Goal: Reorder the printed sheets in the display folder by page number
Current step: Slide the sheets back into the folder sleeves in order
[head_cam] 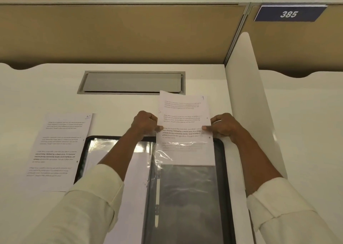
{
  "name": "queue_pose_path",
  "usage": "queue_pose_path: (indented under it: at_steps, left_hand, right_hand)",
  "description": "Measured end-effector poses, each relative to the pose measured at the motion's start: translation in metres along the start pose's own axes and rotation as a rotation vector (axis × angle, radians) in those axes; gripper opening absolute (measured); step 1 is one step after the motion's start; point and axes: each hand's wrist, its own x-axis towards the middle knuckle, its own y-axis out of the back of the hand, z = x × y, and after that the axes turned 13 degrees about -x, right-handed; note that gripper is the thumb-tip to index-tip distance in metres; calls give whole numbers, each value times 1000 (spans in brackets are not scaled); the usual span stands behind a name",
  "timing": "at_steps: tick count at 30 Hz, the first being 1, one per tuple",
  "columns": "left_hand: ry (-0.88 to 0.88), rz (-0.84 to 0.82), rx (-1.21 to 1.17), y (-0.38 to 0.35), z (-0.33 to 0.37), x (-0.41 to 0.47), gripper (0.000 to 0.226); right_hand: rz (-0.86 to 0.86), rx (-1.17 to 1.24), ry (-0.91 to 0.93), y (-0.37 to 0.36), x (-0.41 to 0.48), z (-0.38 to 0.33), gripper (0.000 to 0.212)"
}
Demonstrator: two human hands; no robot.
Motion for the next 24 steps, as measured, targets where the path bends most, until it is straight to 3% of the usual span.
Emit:
queue_pose_path:
  at_steps: [4,8,11,15,21,24]
  left_hand:
    - [-2,-119,86,11,-4,-4,36]
    - [-49,4,-92,9,-4,0,37]
    - [-25,57,-133,7,-10,4,33]
    - [-28,-59,6,7,-14,-4,36]
    - [-87,-109,183,10,-23,-15,41]
    - [-133,-51,158,8,-29,-25,38]
  right_hand:
    - [138,47,45,-10,8,-1,33]
    - [109,-32,54,-11,10,0,30]
    - [40,-159,42,-5,8,-2,35]
    - [33,-135,4,4,10,-11,45]
    - [73,-228,188,7,24,-57,79]
    - [-15,-446,315,10,34,-84,72]
